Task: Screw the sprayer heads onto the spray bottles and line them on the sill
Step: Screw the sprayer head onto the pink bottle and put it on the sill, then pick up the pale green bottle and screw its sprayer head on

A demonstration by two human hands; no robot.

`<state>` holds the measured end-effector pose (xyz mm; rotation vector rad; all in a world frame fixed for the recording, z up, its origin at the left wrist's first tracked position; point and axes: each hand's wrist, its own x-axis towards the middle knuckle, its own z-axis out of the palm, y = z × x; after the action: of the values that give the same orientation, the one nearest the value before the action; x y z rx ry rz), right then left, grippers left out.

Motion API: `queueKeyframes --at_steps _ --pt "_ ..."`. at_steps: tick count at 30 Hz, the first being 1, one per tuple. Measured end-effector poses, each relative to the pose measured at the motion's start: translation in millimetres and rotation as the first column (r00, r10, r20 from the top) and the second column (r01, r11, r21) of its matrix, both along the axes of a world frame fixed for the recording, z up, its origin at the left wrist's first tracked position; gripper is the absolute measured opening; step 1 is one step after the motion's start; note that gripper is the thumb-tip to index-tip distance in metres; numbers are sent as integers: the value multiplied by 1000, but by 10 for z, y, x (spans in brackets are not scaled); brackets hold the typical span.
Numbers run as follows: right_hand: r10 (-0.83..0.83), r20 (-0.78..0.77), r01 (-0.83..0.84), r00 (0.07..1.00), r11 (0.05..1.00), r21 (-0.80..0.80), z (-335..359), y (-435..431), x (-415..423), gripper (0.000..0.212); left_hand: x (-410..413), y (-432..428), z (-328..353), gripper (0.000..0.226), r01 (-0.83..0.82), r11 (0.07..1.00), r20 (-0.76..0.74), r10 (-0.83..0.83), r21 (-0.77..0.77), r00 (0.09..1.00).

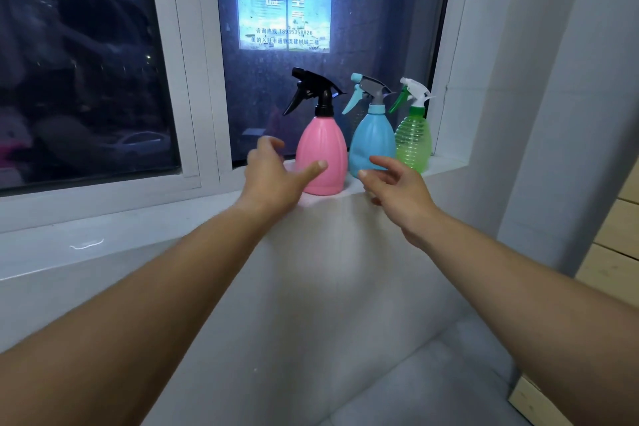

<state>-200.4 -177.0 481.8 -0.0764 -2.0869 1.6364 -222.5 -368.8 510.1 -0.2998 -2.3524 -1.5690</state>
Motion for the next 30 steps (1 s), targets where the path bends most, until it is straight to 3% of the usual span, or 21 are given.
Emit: queueKeyframes --at_steps 2,4,9,15,19,22,28,30 --pt "-24 28 24 999 1000 -17 -166 81 193 33 265 43 -178 59 51 999 -106 -50 4 993" --pt "-45 102 48 994 999 -25 -439 188 387 25 498 143 -472 46 184 983 -68 -184 -2 981" --pt "-8 408 21 913 999 -27 -1530 475 788 13 622 459 -1663 41 409 911 393 -357 -53 847" --pt "-8 699 83 715 994 -73 -2887 769 1079 19 682 520 -3126 51 471 860 737 -185 -199 650" --pt "-2 800 145 599 984 -106 -3730 815 1185 26 815 538 -3866 59 515 823 828 -102 -241 552" --pt "-6 834 200 551 972 -125 -4191 797 1202 27 801 541 -4317 86 518 811 863 -33 -272 504" --pt "-54 845 265 531 959 -106 -4833 664 1032 26 709 553 -4879 100 578 701 845 68 -419 531" --pt "-103 833 258 543 965 -49 -5008 618 943 36 701 545 -4994 102 598 682 851 68 -420 521"
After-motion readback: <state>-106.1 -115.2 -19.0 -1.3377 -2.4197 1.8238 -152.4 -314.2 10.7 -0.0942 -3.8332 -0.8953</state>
